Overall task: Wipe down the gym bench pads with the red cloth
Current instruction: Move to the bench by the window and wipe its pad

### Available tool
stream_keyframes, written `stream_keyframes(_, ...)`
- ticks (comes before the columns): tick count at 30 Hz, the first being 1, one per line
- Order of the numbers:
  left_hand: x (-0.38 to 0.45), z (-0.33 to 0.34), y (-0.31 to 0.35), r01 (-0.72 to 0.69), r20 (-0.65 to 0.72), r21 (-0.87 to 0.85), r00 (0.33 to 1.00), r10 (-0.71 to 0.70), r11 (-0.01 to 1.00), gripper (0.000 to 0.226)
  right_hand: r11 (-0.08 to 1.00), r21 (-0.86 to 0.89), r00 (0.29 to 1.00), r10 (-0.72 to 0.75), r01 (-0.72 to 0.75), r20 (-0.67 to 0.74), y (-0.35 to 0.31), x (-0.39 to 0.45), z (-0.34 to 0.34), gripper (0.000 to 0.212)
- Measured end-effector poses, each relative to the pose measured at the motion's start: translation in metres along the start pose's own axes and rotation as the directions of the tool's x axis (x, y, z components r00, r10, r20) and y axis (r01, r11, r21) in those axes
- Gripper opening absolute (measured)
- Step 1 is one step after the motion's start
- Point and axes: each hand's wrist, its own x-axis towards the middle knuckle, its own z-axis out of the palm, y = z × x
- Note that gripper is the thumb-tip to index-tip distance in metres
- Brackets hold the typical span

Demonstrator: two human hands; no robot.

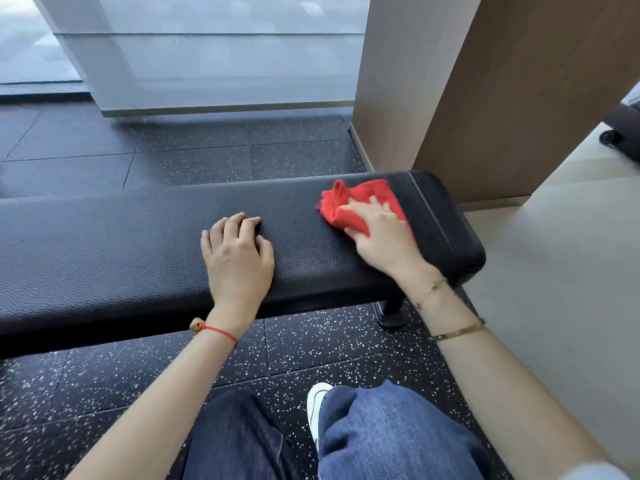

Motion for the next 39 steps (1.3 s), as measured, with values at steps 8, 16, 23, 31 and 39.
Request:
stream_keyframes(8,0.001,-0.028,-0.03,-0.047,-0.01,-0.058,0.999,0.046,0.997,0.032,0.944,0.165,0.937,-0.312,0.287,0.155,-0.028,-0.018,0.014,0.043)
stream_keyframes(16,0.008,-0.061,-0.119,0.06,-0.125,0.035,0.991,-0.056,0.998,0.024,0.98,0.118,0.978,-0.171,0.157,0.118,-0.092,0.048,0.046,0.036)
stream_keyframes(23,0.01,-0.064,-0.154,0.064,-0.129,0.046,0.99,-0.057,0.997,0.022,0.865,0.144,0.838,-0.502,0.481,0.213,-0.124,-0.002,0.065,0.044)
stream_keyframes(31,0.006,-0.062,-0.15,0.098,-0.124,0.015,0.988,-0.096,0.995,0.03,0.97,0.051,0.966,-0.242,0.238,0.09,-0.128,0.034,0.065,0.037)
stream_keyframes(39,0.009,-0.062,-0.15,0.103,-0.092,0.036,0.991,-0.1,0.994,0.028,0.89,0.104,0.872,-0.455,0.443,0.18,-0.154,0.023,0.081,0.042)
